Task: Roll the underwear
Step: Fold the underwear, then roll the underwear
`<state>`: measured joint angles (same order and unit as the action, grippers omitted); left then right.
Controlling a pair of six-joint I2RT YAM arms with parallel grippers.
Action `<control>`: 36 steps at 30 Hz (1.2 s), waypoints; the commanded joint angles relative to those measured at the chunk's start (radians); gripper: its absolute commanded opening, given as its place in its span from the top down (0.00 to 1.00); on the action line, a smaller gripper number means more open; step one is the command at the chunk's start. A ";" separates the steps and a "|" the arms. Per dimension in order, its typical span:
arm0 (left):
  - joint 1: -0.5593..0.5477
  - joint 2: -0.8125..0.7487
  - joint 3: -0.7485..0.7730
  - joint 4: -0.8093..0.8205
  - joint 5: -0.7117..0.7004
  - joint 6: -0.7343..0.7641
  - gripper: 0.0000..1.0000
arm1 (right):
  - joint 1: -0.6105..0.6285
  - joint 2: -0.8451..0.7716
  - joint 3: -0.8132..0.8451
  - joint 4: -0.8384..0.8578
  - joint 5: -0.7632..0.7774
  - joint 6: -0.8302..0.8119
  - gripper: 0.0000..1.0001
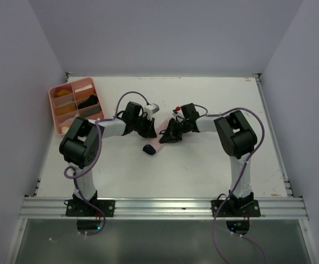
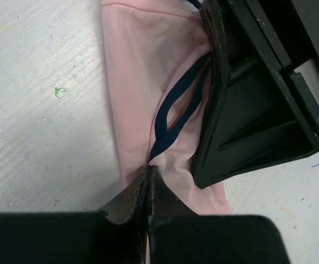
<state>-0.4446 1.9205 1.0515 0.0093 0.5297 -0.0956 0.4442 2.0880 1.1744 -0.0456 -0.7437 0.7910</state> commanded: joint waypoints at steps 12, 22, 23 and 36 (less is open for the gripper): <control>0.116 -0.277 -0.119 -0.074 0.177 0.123 0.58 | 0.005 0.239 0.422 -0.538 0.123 -0.631 0.88; 0.040 -0.315 -0.070 -0.211 0.414 0.393 0.70 | 0.036 0.291 0.550 -0.730 0.075 -0.854 0.87; 0.026 -0.299 -0.067 -0.183 0.424 0.343 0.73 | 0.039 0.297 0.562 -0.740 0.067 -0.863 0.87; 0.053 -0.003 -0.177 0.162 0.355 -0.067 0.93 | 0.040 0.279 0.643 -0.847 0.030 -0.937 0.85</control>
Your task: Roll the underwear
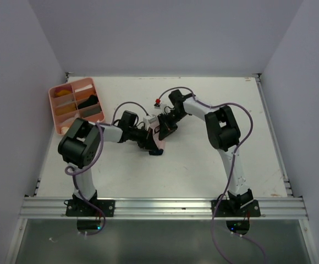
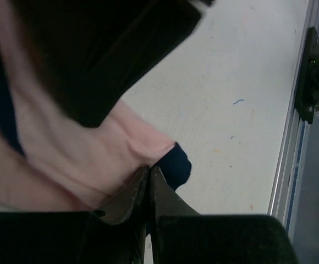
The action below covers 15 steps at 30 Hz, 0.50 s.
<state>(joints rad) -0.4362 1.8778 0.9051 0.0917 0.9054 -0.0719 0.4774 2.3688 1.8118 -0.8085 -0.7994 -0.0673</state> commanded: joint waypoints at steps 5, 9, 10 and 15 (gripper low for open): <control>0.060 0.076 -0.060 0.155 0.006 -0.173 0.95 | 0.006 -0.089 0.018 -0.084 0.023 -0.010 0.84; 0.060 0.057 -0.064 0.190 0.026 -0.193 0.93 | 0.007 -0.112 -0.022 0.020 -0.041 0.113 0.83; 0.060 0.049 -0.074 0.195 0.027 -0.204 0.93 | 0.007 -0.108 -0.029 0.034 -0.049 0.133 0.83; 0.060 -0.052 -0.089 0.203 0.044 -0.224 0.82 | 0.016 -0.042 -0.075 0.077 -0.037 0.181 0.84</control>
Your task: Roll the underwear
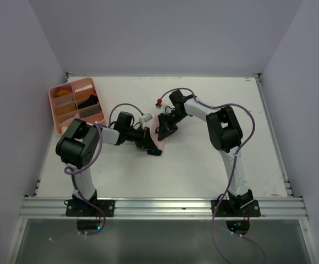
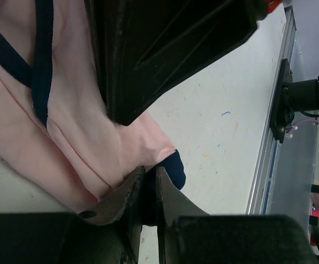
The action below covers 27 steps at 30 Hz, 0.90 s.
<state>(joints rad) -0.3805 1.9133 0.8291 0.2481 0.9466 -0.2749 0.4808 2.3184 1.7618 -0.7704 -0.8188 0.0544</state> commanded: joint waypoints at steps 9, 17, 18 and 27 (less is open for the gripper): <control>-0.012 -0.348 0.186 -0.581 -0.173 0.745 0.51 | 0.045 0.110 -0.010 -0.021 0.046 -0.120 0.86; -0.165 -0.493 0.015 -0.636 -0.310 1.356 0.53 | 0.051 0.159 0.050 -0.156 0.038 -0.266 0.86; -0.184 -0.500 0.002 -0.644 -0.322 1.378 0.53 | 0.053 0.165 0.057 -0.168 0.038 -0.277 0.86; -0.287 -0.508 -0.107 -0.589 -0.391 1.660 0.49 | 0.062 0.220 0.157 -0.283 0.046 -0.356 0.86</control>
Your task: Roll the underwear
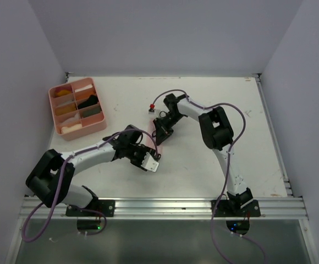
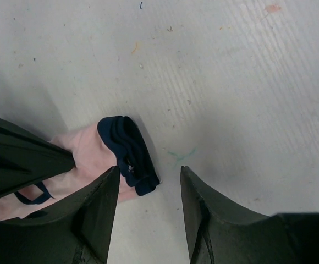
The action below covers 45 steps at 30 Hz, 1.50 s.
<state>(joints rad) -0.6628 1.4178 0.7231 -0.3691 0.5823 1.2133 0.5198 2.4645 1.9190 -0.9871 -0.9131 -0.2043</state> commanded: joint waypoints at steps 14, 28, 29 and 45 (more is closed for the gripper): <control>-0.004 0.058 -0.004 0.061 -0.027 0.307 0.47 | 0.026 0.079 0.020 -0.097 0.148 -0.132 0.86; -0.024 0.101 0.001 0.013 -0.004 0.384 0.51 | 0.026 0.096 0.029 -0.105 0.132 -0.121 0.86; -0.026 0.108 0.002 0.015 -0.007 0.384 0.51 | 0.026 0.097 0.029 -0.105 0.132 -0.121 0.86; -0.028 0.181 0.094 -0.114 0.043 0.207 1.00 | 0.019 0.044 -0.002 -0.098 0.100 -0.139 0.86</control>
<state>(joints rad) -0.6888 1.5913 0.7879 -0.3985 0.5667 1.5211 0.5343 2.4985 1.9530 -1.1145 -0.9340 -0.2901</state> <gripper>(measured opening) 0.030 0.135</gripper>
